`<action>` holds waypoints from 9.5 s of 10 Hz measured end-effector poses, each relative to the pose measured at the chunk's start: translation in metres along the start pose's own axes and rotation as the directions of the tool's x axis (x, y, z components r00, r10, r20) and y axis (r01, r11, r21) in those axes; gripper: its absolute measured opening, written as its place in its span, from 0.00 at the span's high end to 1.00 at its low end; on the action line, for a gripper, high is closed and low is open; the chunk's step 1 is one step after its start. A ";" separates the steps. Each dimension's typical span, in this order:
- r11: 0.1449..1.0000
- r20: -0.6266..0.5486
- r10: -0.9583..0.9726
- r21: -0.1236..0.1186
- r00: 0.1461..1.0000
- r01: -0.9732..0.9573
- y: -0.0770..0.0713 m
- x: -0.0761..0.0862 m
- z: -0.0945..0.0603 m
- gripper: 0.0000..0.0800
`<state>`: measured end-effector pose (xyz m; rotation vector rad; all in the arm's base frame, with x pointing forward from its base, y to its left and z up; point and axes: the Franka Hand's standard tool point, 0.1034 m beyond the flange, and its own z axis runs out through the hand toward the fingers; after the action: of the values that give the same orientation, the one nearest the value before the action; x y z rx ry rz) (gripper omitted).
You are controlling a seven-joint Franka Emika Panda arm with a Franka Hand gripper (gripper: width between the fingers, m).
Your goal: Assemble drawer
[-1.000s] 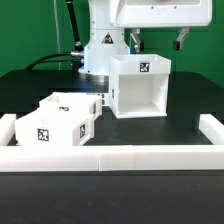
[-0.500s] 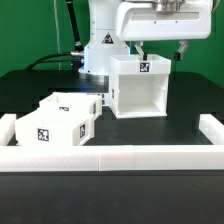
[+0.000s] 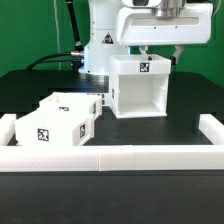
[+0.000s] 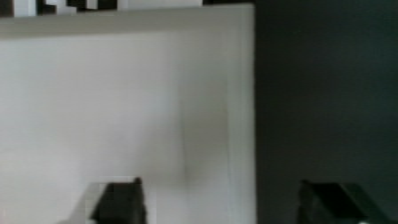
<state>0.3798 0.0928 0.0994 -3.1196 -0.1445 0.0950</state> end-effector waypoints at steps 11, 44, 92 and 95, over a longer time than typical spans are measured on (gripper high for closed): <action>1.000 -0.014 0.030 0.003 0.999 -0.030 0.000 0.010 0.000 0.95; 0.328 -0.078 0.941 0.441 0.328 -0.836 0.034 0.227 -0.032 0.93; 0.807 -0.150 0.569 0.288 0.808 -0.515 0.215 0.177 0.013 0.19; 0.835 -0.028 0.528 0.196 0.849 -0.514 0.204 0.178 0.021 0.19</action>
Offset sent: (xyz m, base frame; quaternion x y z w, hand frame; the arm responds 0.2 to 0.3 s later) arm 0.0000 0.0000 0.0000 0.0000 0.0000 0.0000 1.0000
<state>0.5742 -0.0932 0.0635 -2.8755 0.6847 -0.0142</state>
